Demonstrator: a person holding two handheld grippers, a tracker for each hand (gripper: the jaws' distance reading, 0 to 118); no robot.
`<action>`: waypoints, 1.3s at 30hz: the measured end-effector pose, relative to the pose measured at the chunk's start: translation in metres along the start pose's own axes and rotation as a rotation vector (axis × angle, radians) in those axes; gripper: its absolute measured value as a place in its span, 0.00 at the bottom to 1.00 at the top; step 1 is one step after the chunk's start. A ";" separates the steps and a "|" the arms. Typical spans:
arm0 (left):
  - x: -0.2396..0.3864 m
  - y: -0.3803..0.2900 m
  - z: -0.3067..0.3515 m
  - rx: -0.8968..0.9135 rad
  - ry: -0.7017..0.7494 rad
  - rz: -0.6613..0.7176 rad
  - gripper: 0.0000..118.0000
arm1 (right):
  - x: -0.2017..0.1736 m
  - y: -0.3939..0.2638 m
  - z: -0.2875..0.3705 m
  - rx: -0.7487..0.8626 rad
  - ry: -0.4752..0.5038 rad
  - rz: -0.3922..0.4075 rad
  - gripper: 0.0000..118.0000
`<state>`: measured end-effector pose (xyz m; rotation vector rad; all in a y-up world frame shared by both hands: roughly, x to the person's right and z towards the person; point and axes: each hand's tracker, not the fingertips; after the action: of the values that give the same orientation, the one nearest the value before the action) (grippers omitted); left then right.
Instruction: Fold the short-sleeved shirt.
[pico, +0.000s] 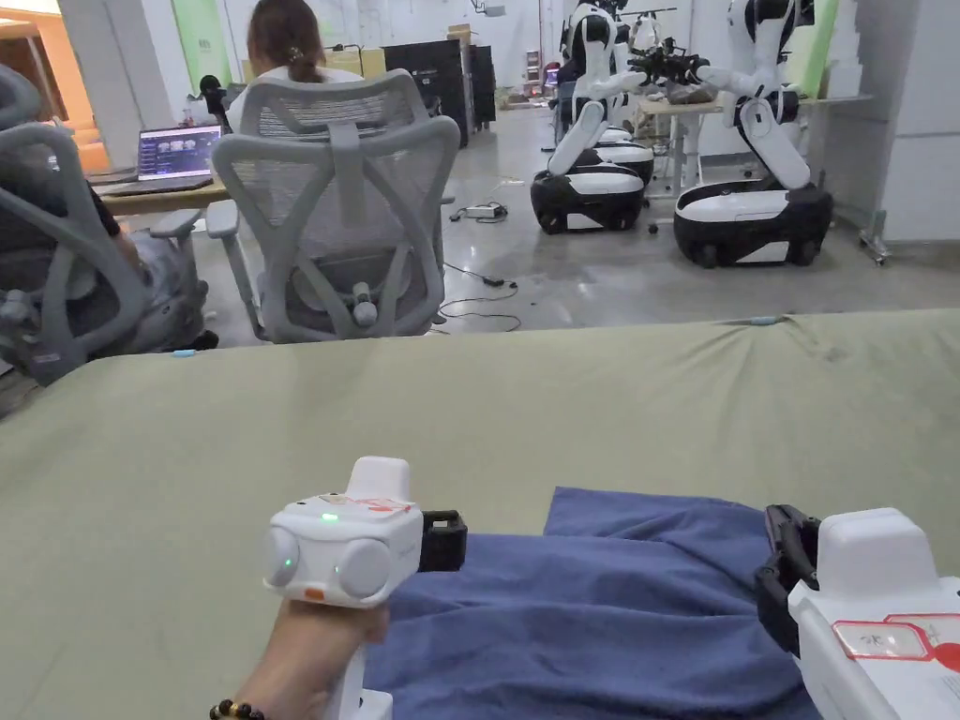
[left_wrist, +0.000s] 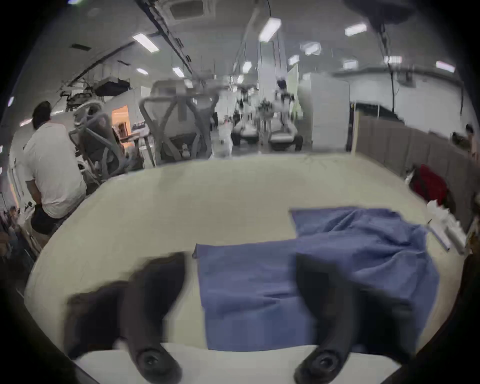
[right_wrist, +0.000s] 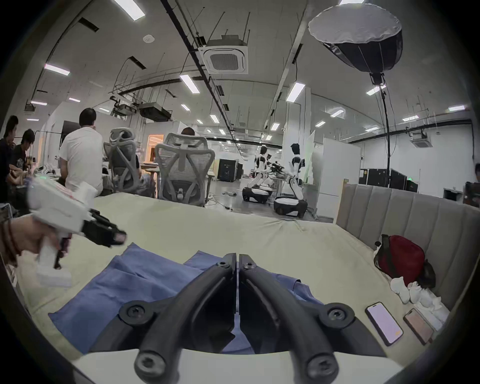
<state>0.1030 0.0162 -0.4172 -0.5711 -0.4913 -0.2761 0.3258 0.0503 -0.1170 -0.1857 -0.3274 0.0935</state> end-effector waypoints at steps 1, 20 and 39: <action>-0.003 0.004 -0.022 -0.058 0.023 0.000 1.00 | 0.001 0.001 0.002 -0.003 0.002 -0.005 0.03; 0.015 -0.005 -0.093 -0.191 -0.030 -0.116 0.03 | 0.085 -0.033 -0.045 -0.261 -0.070 -0.201 0.05; 0.028 0.018 -0.039 -0.100 -0.092 -0.121 0.03 | 0.179 -0.109 -0.106 -0.610 -0.063 -0.335 0.76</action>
<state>0.1484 0.0049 -0.4396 -0.6543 -0.6046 -0.3931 0.5361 -0.0527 -0.1388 -0.7284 -0.4397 -0.3384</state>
